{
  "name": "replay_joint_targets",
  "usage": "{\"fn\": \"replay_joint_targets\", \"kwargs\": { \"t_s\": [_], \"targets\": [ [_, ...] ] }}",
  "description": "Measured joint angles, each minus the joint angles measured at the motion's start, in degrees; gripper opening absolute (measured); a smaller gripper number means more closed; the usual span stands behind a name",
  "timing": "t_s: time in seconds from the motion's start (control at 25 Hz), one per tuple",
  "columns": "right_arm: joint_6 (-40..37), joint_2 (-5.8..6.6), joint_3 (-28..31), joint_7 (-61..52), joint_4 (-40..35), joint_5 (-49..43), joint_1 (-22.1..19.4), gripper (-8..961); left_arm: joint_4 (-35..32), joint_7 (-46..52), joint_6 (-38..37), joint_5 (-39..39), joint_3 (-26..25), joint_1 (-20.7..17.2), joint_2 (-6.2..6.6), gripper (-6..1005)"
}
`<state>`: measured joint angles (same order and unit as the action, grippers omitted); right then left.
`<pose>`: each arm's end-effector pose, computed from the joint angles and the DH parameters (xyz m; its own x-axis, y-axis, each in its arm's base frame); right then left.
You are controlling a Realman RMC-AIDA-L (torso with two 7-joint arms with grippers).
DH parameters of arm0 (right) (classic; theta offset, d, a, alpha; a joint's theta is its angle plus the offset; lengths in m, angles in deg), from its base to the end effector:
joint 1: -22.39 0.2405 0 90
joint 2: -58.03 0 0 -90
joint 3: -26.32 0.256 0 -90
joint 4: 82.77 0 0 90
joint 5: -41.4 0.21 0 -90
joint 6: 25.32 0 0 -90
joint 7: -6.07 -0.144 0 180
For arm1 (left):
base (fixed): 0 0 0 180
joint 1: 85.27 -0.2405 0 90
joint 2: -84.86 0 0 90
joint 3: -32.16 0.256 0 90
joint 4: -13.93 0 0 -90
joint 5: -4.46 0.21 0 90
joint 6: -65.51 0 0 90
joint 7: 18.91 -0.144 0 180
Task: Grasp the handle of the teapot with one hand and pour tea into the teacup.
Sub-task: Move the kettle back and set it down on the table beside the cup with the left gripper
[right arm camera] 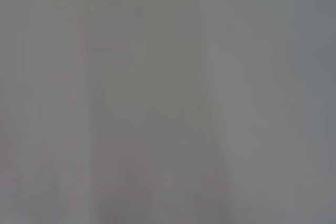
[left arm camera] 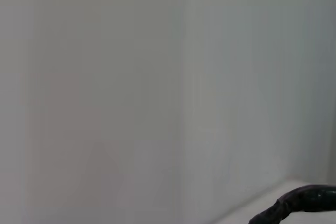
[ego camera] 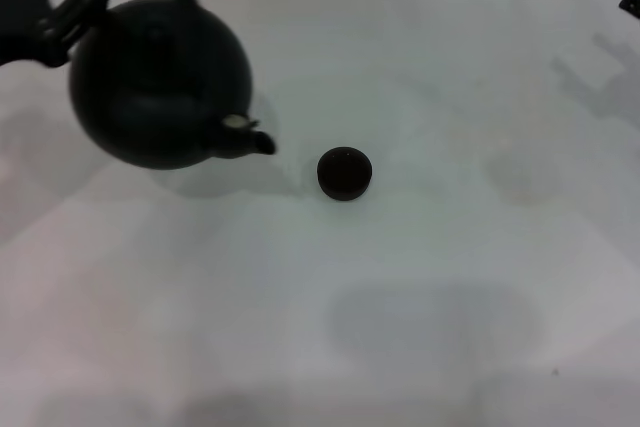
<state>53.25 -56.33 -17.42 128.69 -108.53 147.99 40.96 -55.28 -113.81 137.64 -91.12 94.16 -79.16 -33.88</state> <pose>0.3325 0.3169 0.0604 0.6235 -0.0681 -0.7788 -0.6718 -0.5562 -0.4892 -0.2582 0.3073 0.0742 0.7659 0.1304 0.6296 0.5142 -0.7121 -0.4780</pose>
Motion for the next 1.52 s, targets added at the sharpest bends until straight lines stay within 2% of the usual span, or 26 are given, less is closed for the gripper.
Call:
{"fn": "replay_joint_targets", "kwargs": {
  "t_s": [0.24, 0.52, 1.04, 1.52],
  "targets": [
    [0.4, -0.07, 0.0, 0.4, 0.8, -0.9, -0.4, 855, 15.8, -10.3, 4.9, -4.8, -9.5, 1.8, 0.01, 128],
    [0.4, -0.07, 0.0, 0.6, 0.9, -1.2, -0.4, 855, 24.8, -18.7, 3.3, -5.8, -12.3, 2.9, -0.15, 126],
    [0.1, -0.07, -0.6, 0.2, 1.2, -1.7, 0.0, 855, 34.8, -28.7, -1.6, -6.5, -13.9, 6.4, -0.04, 124],
    [0.1, -0.08, -0.8, 0.2, 2.5, -1.8, -0.3, 855, 36.3, -30.7, -1.6, -6.3, -13.6, 6.4, -0.18, 121]
  ]
}}
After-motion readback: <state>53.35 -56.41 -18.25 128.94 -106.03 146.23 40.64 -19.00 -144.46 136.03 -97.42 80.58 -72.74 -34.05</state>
